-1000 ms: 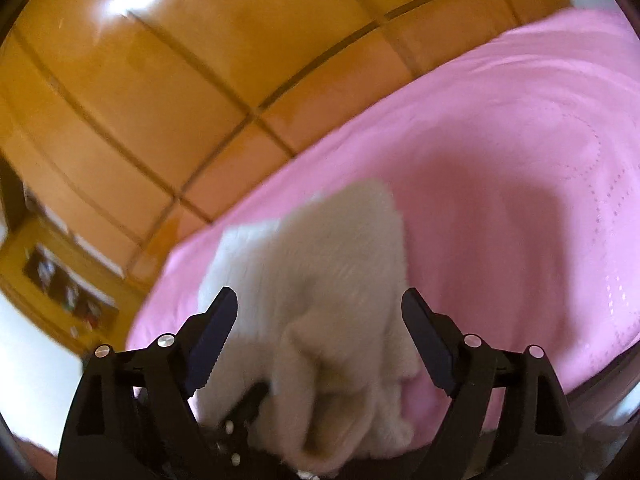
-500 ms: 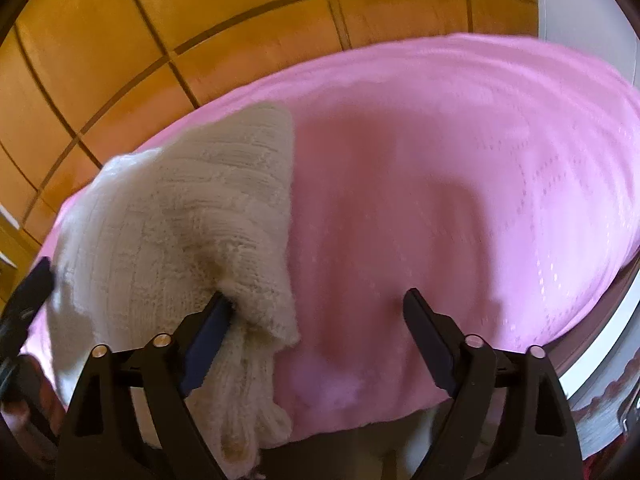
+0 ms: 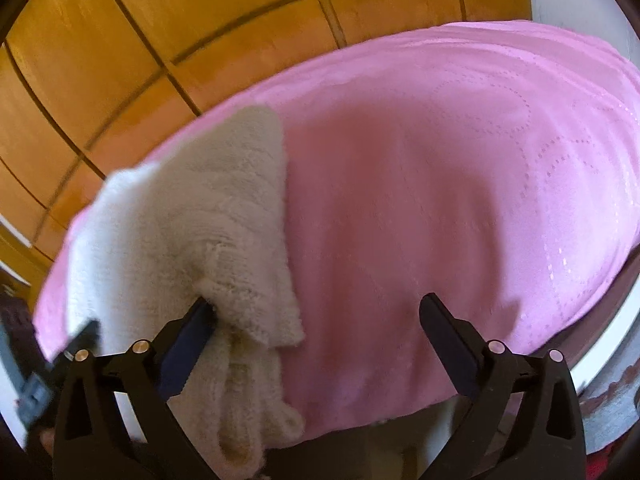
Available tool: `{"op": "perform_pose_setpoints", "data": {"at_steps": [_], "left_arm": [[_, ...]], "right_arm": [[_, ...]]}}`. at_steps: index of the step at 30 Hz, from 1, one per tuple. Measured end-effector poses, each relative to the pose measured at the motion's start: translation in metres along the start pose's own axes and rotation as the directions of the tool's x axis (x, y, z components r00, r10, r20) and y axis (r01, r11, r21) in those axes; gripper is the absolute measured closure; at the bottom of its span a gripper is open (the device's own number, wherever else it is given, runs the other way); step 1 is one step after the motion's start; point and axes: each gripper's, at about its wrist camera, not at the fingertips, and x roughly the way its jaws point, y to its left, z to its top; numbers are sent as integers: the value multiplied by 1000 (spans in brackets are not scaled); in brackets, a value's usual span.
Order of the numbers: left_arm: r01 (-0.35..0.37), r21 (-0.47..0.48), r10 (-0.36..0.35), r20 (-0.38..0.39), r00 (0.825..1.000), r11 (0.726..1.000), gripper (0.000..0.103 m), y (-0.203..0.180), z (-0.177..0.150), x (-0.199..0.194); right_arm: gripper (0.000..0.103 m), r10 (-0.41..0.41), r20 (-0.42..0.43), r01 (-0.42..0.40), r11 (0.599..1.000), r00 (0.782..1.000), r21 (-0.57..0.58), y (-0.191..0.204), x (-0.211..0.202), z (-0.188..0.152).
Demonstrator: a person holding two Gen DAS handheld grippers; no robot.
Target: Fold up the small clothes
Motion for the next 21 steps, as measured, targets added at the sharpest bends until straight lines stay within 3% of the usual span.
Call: {"op": "perform_pose_setpoints", "data": {"at_steps": [6,14,21], "left_arm": [[17,-32,-16,53,998,999,2,14,-1,-21],[85,-10,-86,-45,995,996,2,7,0,-9],[159,-44,-163,-97,982,986,3,11,10,-1]], "right_arm": [[5,147,67,-148,989,987,1,9,-20,6],[5,232,-35,-230,971,972,58,10,15,2],[15,360,-11,-358,930,933,79,9,31,11]]}}
